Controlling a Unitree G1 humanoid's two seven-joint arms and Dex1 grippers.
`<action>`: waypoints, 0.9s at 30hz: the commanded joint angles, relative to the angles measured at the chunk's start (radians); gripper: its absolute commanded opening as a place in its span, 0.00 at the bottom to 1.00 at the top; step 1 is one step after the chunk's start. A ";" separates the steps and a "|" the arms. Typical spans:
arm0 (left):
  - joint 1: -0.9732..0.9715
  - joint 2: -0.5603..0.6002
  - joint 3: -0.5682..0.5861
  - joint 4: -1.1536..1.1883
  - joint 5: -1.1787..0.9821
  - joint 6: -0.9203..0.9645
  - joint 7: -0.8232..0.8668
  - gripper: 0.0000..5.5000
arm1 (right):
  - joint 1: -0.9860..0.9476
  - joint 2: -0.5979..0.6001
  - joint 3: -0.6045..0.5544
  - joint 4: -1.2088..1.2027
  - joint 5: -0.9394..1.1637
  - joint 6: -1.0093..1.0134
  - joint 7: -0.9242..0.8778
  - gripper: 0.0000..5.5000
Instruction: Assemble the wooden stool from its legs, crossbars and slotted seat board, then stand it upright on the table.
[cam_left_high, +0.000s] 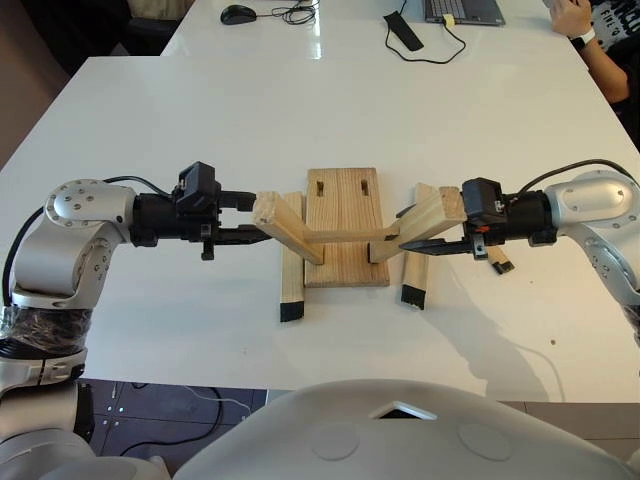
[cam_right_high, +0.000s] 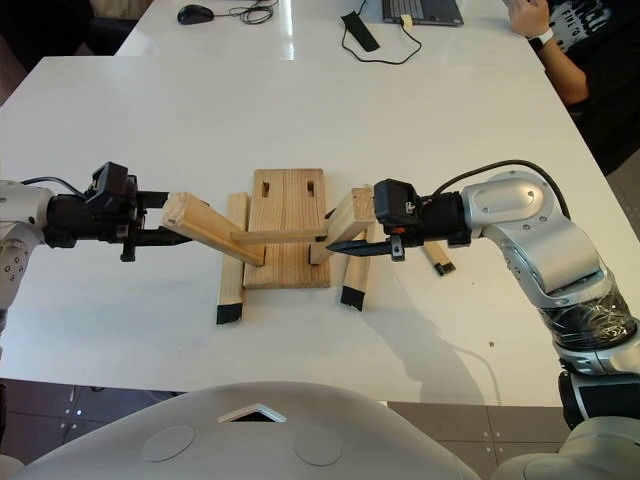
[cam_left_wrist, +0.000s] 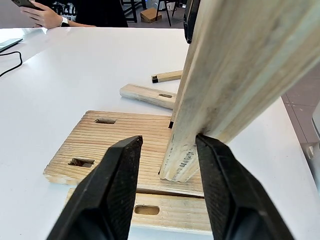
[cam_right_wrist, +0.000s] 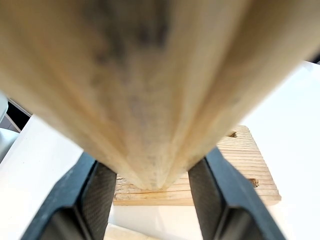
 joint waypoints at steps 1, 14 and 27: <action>0.004 -0.038 -0.054 -0.122 -0.029 0.025 0.007 0.23 | 0.007 0.036 0.138 0.052 -0.105 0.084 0.020 0.36; -0.026 -0.160 -0.154 -0.200 -0.022 0.097 0.100 0.00 | -0.102 0.175 0.282 0.220 -0.166 0.117 0.077 0.36; 0.012 -0.213 -0.208 -0.221 0.014 0.096 0.131 0.00 | -0.125 0.276 0.375 0.419 -0.253 0.087 0.110 0.36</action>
